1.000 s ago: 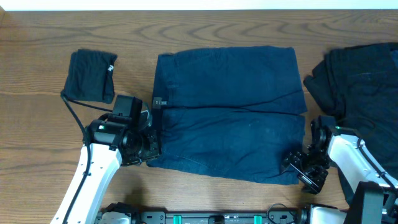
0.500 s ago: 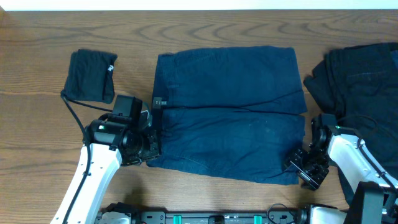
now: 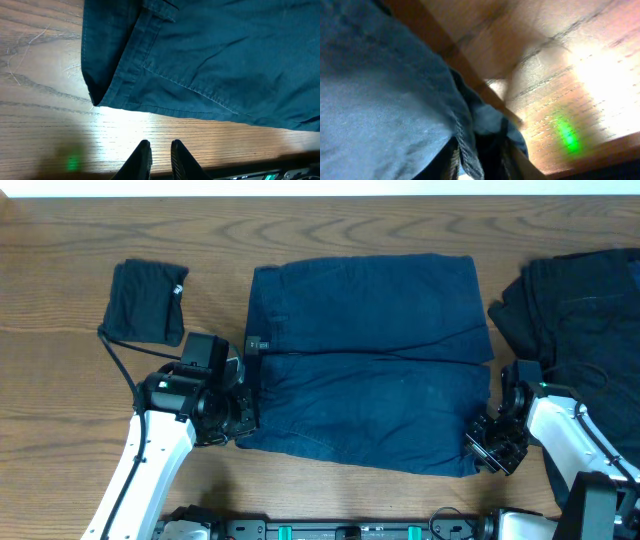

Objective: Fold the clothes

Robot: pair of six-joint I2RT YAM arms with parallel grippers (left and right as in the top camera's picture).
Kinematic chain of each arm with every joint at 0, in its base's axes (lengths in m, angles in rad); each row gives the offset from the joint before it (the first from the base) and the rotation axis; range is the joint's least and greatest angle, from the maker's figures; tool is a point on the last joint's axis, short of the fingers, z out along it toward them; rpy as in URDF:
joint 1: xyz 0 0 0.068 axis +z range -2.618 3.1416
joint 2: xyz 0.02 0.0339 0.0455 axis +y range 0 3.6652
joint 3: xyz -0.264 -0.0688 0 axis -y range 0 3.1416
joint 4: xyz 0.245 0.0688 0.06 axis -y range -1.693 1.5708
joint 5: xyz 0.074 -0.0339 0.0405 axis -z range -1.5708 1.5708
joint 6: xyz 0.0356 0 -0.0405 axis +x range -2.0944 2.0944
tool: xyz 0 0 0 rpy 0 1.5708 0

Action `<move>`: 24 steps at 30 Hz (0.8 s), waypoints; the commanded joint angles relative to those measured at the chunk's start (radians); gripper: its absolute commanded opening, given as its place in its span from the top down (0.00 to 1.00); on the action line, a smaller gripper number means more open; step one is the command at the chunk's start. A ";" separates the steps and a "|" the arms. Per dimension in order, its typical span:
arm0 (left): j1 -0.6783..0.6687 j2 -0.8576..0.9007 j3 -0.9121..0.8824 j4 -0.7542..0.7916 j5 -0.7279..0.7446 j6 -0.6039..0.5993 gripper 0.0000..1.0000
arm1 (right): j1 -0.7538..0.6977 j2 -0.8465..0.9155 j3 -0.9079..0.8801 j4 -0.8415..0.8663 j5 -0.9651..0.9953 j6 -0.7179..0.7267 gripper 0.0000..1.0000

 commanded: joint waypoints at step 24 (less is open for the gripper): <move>0.002 0.000 -0.006 -0.007 -0.010 0.015 0.83 | -0.014 0.004 0.041 0.011 0.094 -0.020 0.30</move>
